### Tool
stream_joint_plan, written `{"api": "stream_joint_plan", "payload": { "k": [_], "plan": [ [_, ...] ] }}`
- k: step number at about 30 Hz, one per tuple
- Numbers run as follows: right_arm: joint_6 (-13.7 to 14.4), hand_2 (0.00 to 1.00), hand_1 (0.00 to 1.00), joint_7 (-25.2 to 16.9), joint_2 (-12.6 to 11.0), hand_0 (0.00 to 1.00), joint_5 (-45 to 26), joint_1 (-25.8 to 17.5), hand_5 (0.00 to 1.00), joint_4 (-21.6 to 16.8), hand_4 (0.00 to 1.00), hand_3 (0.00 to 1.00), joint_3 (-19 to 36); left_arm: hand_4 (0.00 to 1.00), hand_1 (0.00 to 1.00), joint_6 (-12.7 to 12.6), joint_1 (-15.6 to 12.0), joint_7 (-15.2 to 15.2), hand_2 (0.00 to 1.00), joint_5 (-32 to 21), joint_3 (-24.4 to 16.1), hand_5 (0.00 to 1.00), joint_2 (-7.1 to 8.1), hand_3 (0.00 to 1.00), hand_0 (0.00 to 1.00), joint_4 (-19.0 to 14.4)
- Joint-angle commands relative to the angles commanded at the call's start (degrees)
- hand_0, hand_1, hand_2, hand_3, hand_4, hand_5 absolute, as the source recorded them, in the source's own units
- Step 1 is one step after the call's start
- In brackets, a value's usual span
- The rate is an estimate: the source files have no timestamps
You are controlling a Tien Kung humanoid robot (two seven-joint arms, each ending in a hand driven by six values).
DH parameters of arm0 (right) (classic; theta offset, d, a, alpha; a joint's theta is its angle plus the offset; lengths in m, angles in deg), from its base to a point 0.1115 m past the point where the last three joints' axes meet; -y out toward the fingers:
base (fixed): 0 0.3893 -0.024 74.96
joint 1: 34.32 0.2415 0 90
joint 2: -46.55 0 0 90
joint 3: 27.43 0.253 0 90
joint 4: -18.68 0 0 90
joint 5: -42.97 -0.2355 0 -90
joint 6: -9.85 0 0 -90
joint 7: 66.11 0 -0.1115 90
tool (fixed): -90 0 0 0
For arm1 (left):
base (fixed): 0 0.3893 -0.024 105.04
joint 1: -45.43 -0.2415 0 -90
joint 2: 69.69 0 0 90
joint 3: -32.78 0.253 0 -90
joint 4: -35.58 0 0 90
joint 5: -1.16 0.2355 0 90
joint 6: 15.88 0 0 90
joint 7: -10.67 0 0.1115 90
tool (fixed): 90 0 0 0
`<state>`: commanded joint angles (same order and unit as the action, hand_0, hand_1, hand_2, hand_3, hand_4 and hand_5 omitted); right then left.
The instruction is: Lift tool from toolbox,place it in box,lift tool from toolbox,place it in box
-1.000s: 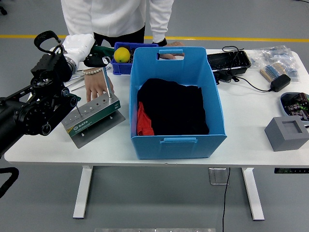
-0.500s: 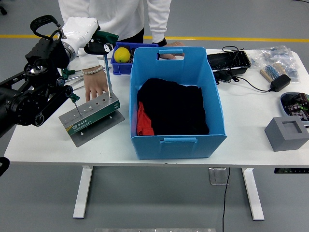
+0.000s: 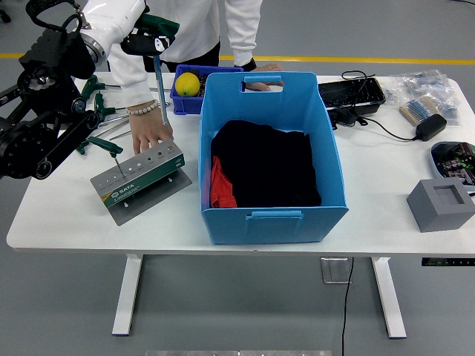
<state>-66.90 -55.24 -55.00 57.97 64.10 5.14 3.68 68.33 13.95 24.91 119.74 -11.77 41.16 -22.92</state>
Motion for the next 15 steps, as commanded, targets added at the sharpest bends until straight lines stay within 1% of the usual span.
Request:
{"api": "stream_joint_plan", "payload": {
  "k": [4,7,10,11,14,15],
  "plan": [
    [0.05,0.697,0.626,-0.02,0.01,0.647,-0.03,-0.06,0.686,-0.03,0.79,0.561,-0.03,0.705,0.002,0.23,0.37,0.67,0.014,0.18,-0.99,0.562,0.66,0.06,0.086,-4.17],
    [0.06,0.697,0.627,0.05,0.0,0.647,0.22,-0.06,0.687,-0.05,0.79,0.56,0.06,0.703,0.002,0.19,0.53,1.07,0.014,0.01,-1.27,0.56,0.44,0.059,0.086,-7.45],
    [0.08,0.697,0.627,0.06,0.01,0.647,0.32,-0.09,0.687,-0.09,0.79,0.56,0.08,0.703,0.002,0.06,0.59,1.21,0.014,-1.15,-1.02,0.56,-0.52,0.059,0.086,-10.51],
    [0.11,0.697,0.627,0.06,0.03,0.647,0.33,-0.09,0.687,-0.1,0.79,0.56,0.11,0.703,0.002,0.05,0.75,1.2,0.014,-2.12,-0.56,0.56,-1.16,0.059,0.086,-11.68],
    [0.16,0.698,0.627,0.1,0.05,0.647,0.48,-0.04,0.687,-0.13,0.789,0.561,0.15,0.703,0.002,-0.01,1.26,1.05,0.014,-4.3,0.93,0.56,-2.43,0.059,0.086,-13.72],
    [0.19,0.698,0.627,0.09,0.05,0.647,0.46,0.01,0.687,-0.15,0.789,0.561,0.13,0.703,0.002,-0.27,1.66,0.81,0.014,-4.94,2.3,0.56,-3.29,0.059,0.086,-14.92]
  ]
}}
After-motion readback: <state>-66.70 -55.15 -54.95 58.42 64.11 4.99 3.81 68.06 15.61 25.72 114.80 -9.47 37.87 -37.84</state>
